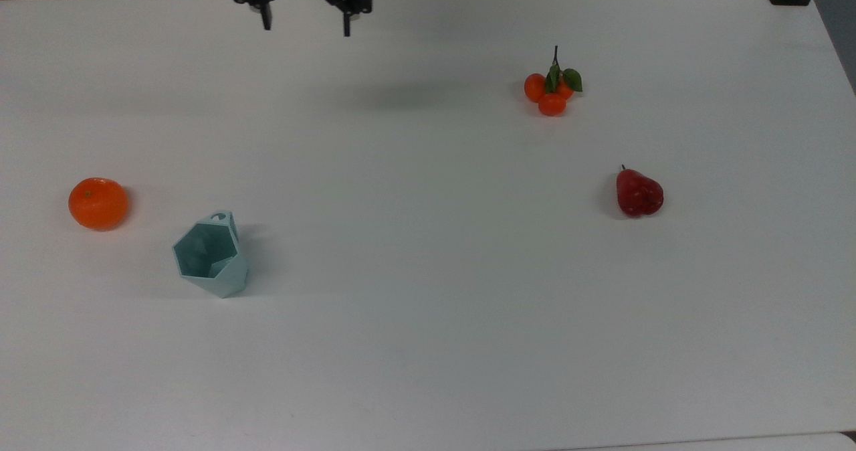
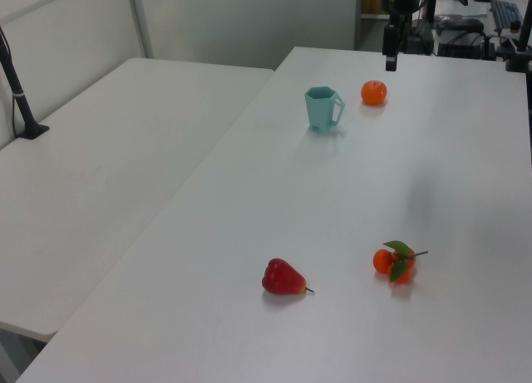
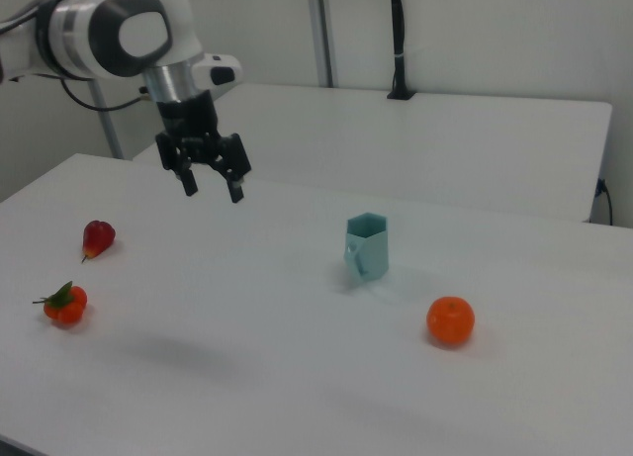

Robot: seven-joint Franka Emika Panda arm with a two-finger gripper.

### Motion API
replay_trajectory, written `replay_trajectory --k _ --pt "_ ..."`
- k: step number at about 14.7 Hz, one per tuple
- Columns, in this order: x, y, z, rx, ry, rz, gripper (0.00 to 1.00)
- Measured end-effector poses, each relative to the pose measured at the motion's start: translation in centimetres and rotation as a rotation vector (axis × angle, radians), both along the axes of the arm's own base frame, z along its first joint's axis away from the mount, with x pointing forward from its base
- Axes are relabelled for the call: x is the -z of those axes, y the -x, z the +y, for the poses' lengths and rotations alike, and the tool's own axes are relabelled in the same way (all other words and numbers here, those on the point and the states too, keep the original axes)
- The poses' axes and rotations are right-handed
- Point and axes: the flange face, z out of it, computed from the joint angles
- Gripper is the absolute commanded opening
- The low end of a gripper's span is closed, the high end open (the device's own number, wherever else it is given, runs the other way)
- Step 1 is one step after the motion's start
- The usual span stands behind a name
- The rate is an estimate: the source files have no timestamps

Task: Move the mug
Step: 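Move the open gripper down toward the teal hexagonal mug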

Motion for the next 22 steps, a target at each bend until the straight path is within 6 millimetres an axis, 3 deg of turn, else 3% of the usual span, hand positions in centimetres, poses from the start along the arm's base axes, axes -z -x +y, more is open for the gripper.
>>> replay_trajectory --k 4,7,9,13,19,22 --pt "2.3 -2.4 -5.8 0.077 0.005 -0.031 1.00" --pt "5.2 -4.6 -10.6 0.125 0.013 -0.081 1.00" --pt "7.5 -5.8 -12.4 0.142 0.018 -0.107 1.00" --pt "10.6 -7.8 -13.2 0.140 0.023 -0.152 1.00" --pt "12.7 -9.0 -12.8 0.127 0.023 -0.170 1.00" --pt "14.9 -10.1 -12.4 0.114 0.024 -0.203 1.00"
